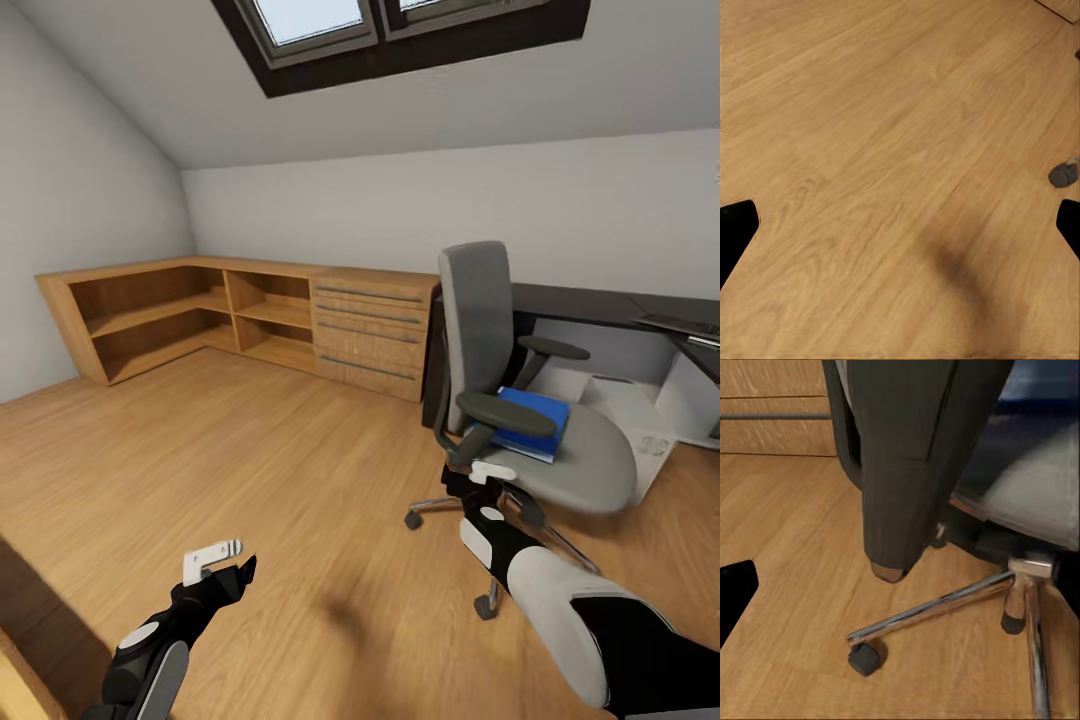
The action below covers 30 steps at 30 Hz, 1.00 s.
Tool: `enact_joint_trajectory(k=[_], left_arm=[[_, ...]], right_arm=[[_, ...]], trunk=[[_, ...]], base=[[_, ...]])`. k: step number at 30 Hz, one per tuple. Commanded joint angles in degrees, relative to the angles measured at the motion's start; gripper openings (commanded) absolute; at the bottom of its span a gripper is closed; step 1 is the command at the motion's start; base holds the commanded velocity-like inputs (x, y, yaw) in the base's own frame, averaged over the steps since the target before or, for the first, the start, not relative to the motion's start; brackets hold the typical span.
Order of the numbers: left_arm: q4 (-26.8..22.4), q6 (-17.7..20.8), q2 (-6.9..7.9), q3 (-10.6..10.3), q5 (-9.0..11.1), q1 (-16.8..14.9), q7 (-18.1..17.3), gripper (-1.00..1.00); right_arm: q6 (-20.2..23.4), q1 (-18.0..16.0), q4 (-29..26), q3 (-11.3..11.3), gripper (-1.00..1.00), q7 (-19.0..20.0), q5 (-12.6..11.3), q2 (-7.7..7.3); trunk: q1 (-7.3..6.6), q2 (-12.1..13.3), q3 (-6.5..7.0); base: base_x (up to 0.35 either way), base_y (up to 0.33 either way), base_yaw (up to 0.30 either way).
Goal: In the bedroom, organize the workspace by keeping the computer under the desk, ensuring the monitor is on the desk, placing the keyboard on the desk next to the monitor, placing the mouse on the desk next to the keyboard, moving the folder from the swivel chair onto the desk next to the mouse, stacking the notebook on top of the folder with the pen on top of the notebook, and positioning the swivel chair next to the desk.
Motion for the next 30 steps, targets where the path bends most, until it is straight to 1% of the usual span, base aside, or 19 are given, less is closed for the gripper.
enact_joint_trajectory(k=[1,5,9,30], left_arm=[[-0.08,0.21,0.03,-0.06,0.6,-0.03,0.44,1.0],[-0.08,0.24,0.03,-0.06,0.6,-0.03,0.4,1.0],[-0.08,0.22,0.03,-0.07,0.6,-0.03,0.39,1.0],[-0.08,0.21,0.03,-0.14,0.6,-0.03,0.41,1.0]], right_arm=[[-0.26,-0.04,0.06,0.05,1.0,-0.01,-0.41,0.02],[-0.26,-0.04,0.09,0.05,1.0,0.04,-0.41,0.02],[-0.26,-0.04,0.04,0.05,1.0,0.03,-0.41,-0.04],[-0.26,-0.04,-0.02,0.05,1.0,0.05,-0.41,-0.05]], trunk=[[-0.05,-0.03,-0.05],[-0.05,-0.03,-0.05],[-0.05,-0.03,-0.05],[-0.05,-0.03,-0.05]], base=[[-0.33,0.0,0.0],[-0.326,0.0,0.0],[-0.134,0.0,0.0],[-0.011,0.0,0.0]])
